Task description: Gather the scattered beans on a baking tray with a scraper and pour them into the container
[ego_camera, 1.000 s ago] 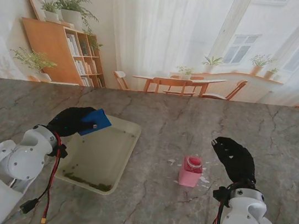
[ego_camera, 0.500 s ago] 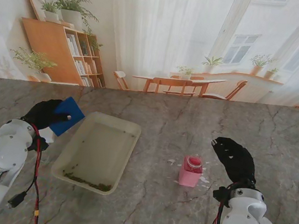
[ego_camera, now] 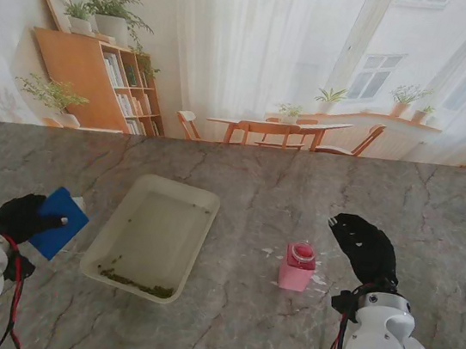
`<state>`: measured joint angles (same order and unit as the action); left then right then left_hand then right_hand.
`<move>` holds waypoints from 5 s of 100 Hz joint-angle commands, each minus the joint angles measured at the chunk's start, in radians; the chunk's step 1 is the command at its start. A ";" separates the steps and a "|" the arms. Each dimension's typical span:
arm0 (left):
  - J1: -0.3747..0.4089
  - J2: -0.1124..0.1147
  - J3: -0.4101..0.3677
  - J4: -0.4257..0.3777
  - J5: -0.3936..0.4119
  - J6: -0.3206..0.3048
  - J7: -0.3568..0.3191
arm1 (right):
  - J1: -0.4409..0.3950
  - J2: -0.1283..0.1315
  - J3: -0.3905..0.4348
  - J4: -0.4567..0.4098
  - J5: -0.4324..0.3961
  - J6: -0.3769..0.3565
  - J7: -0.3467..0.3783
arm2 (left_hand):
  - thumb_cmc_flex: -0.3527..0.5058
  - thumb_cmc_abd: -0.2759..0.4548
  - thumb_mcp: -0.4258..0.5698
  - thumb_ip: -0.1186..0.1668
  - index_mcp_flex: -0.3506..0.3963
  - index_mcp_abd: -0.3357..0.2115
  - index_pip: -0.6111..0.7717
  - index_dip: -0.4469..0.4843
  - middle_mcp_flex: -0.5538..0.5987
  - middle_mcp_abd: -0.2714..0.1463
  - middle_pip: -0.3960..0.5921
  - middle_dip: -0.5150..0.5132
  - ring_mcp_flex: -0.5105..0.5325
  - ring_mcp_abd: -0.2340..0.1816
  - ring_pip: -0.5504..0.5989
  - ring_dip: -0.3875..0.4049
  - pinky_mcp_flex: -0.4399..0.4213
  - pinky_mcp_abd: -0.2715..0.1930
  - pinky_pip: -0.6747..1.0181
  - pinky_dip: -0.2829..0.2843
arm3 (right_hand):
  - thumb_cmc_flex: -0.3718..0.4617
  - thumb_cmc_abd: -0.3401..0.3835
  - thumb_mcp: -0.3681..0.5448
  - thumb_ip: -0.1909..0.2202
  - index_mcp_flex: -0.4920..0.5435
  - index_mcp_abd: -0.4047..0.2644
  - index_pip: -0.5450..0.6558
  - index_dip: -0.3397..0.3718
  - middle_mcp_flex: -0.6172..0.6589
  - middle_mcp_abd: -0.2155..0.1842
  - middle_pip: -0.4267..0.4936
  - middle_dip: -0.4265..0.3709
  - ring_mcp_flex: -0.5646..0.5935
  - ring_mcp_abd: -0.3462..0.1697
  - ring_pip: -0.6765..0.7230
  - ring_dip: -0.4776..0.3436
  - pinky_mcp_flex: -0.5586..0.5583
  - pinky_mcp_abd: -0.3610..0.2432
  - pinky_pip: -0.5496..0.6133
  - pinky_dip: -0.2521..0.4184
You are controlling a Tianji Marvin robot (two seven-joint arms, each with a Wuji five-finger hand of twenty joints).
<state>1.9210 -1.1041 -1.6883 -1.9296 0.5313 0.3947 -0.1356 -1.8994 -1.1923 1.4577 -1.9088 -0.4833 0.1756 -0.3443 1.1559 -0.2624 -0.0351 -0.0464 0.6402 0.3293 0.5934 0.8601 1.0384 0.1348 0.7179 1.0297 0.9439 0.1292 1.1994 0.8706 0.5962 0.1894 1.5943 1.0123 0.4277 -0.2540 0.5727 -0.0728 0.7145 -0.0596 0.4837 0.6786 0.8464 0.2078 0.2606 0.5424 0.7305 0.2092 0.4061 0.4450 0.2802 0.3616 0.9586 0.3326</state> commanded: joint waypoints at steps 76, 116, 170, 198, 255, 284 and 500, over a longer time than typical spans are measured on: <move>0.107 -0.040 -0.045 0.132 -0.021 0.119 0.130 | 0.020 0.002 -0.017 0.016 0.008 -0.001 0.031 | 0.090 0.142 -0.004 -0.017 0.053 0.000 0.129 0.097 0.163 -0.061 0.222 0.018 0.138 -0.077 0.180 -0.027 0.015 0.005 0.080 -0.064 | 0.000 0.020 -0.015 0.019 0.021 -0.032 0.007 0.012 0.006 -0.018 -0.005 0.014 0.003 -0.012 -0.008 0.010 -0.019 0.008 -0.008 0.020; 0.038 -0.019 0.006 0.219 0.055 0.123 0.091 | 0.019 0.002 -0.015 0.016 0.007 0.001 0.032 | 0.032 0.104 -0.004 -0.020 -0.029 -0.021 0.052 0.075 -0.006 0.017 -0.011 -0.150 -0.030 0.016 -0.115 -0.068 -0.138 0.051 -0.128 -0.125 | -0.001 0.020 -0.016 0.019 0.021 -0.031 0.006 0.011 0.006 -0.017 -0.005 0.014 0.004 -0.013 -0.008 0.010 -0.019 0.009 -0.008 0.020; 0.023 -0.002 0.036 0.254 0.182 0.075 0.077 | 0.026 0.006 -0.018 0.021 0.005 -0.002 0.046 | -0.203 0.131 0.002 -0.001 -0.279 0.062 -0.495 -0.345 -0.533 0.152 -0.581 -0.584 -0.550 0.187 -0.914 -0.399 -0.591 0.192 -0.800 -0.350 | -0.001 0.021 -0.017 0.019 0.022 -0.030 0.007 0.011 0.006 -0.016 -0.006 0.014 0.005 -0.012 -0.008 0.010 -0.019 0.009 -0.008 0.020; 0.033 0.011 0.027 0.250 0.292 0.024 0.057 | 0.028 0.007 -0.019 0.022 -0.001 0.000 0.051 | -0.281 0.150 0.001 0.006 -0.446 0.141 -0.556 -0.432 -0.738 0.191 -0.654 -0.674 -0.750 0.196 -1.038 -0.511 -0.690 0.194 -0.982 -0.428 | -0.001 0.021 -0.017 0.019 0.020 -0.032 0.006 0.011 0.006 -0.017 -0.006 0.014 0.003 -0.013 -0.009 0.010 -0.019 0.008 -0.008 0.020; 0.016 -0.016 0.029 0.109 0.210 -0.087 0.171 | 0.029 0.009 -0.017 0.028 -0.012 -0.004 0.051 | -0.269 0.204 -0.003 0.003 -0.302 0.122 -0.466 -0.373 -0.602 0.201 -0.604 -0.633 -0.644 0.194 -0.974 -0.471 -0.633 0.159 -0.892 -0.380 | -0.001 0.020 -0.018 0.019 0.018 -0.033 0.005 0.011 0.006 -0.017 -0.006 0.014 0.003 -0.013 -0.009 0.010 -0.020 0.010 -0.009 0.020; -0.062 0.002 0.118 0.042 0.214 -0.128 0.084 | 0.028 0.008 -0.017 0.029 -0.012 -0.010 0.047 | -0.276 0.200 -0.005 0.006 -0.247 0.126 -0.447 -0.340 -0.542 0.221 -0.596 -0.614 -0.600 0.221 -0.961 -0.448 -0.615 0.158 -0.863 -0.358 | -0.002 0.021 -0.018 0.019 0.020 -0.034 0.006 0.011 0.006 -0.018 -0.006 0.014 0.003 -0.013 -0.010 0.010 -0.020 0.009 -0.010 0.019; -0.766 0.028 0.760 0.758 0.078 0.040 -0.121 | 0.025 0.007 -0.013 0.026 0.001 -0.020 0.049 | -0.074 0.129 0.012 0.019 -0.133 0.094 -0.156 0.198 -0.533 0.193 -0.057 0.122 -0.630 0.273 -0.614 -0.036 -0.652 0.149 -0.646 -0.194 | -0.001 0.022 -0.022 0.019 0.020 -0.033 0.005 0.011 0.007 -0.017 -0.006 0.014 0.004 -0.012 -0.010 0.011 -0.020 0.010 -0.010 0.021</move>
<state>1.1370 -1.0624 -0.9491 -1.2039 0.6224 0.4247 -0.2518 -1.8708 -1.1844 1.4436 -1.8817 -0.4835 0.1542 -0.3068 1.0360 -0.1067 -0.0324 -0.0375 0.4839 0.4288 0.3809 0.9979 0.4891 0.3801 0.6137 1.1190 0.2412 0.4211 0.4619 0.8200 -0.0577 0.3488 0.9046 0.7778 0.4280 -0.2529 0.5727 -0.0728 0.7146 -0.0596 0.4837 0.6786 0.8464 0.2077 0.2606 0.5424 0.7305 0.2092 0.4061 0.4451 0.2798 0.3619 0.9586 0.3326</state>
